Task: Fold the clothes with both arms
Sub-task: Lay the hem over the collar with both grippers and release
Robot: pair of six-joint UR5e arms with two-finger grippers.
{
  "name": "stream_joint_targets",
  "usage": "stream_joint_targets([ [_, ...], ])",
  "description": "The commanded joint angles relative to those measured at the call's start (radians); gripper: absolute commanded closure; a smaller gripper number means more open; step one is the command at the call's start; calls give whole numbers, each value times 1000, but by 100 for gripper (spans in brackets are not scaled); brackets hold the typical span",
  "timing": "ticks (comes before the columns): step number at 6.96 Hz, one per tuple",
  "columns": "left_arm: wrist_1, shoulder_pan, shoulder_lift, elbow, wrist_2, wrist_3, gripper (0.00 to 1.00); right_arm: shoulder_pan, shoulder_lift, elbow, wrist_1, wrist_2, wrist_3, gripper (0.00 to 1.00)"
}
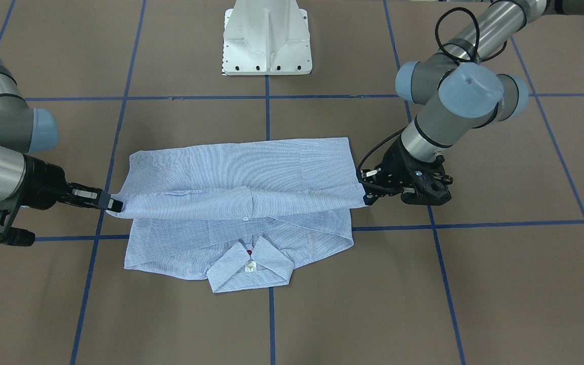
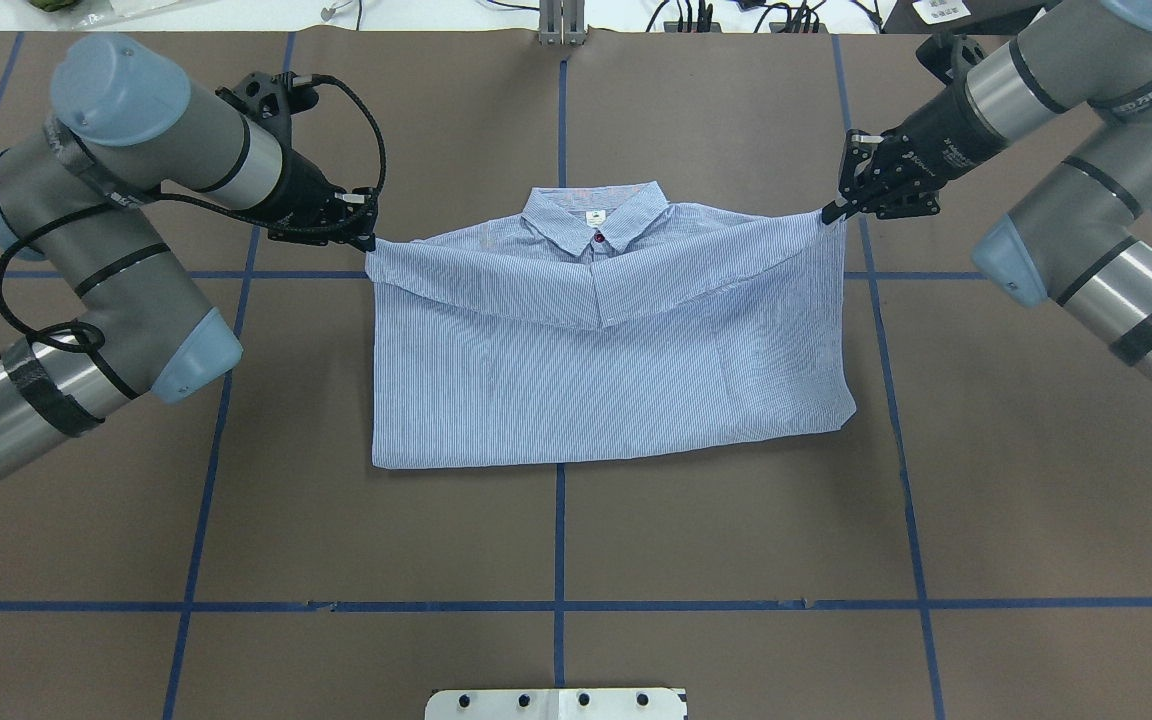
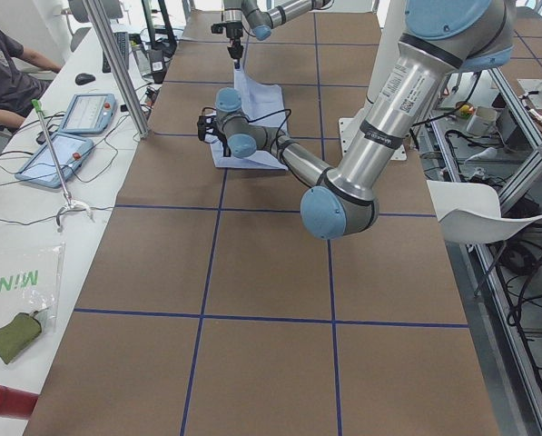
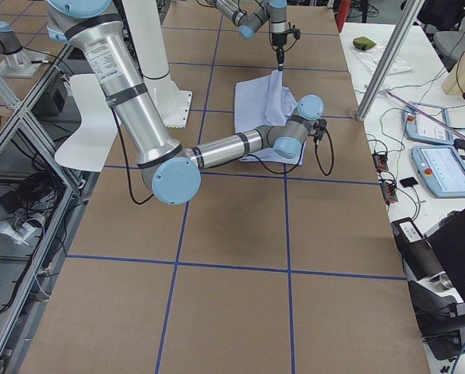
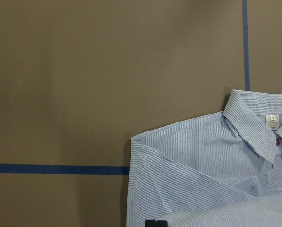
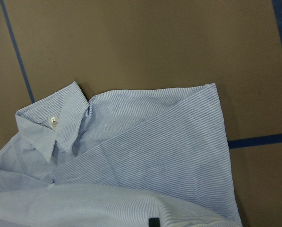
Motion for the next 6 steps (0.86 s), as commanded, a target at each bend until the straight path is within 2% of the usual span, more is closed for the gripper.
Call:
stream_joint_targets([
  [1, -53, 1, -2, 47, 0, -2, 100, -17, -2, -25, -1, -30, 1, 100],
  [4, -53, 1, -36, 63, 0, -9, 100, -17, 3, -32, 4, -32, 2, 100],
  [5, -53, 1, -36, 63, 0, -9, 100, -16, 3, -37, 4, -33, 5, 77],
  [6, -54, 1, -36, 63, 0, -8, 75, -17, 7, -37, 2, -73, 17, 1],
])
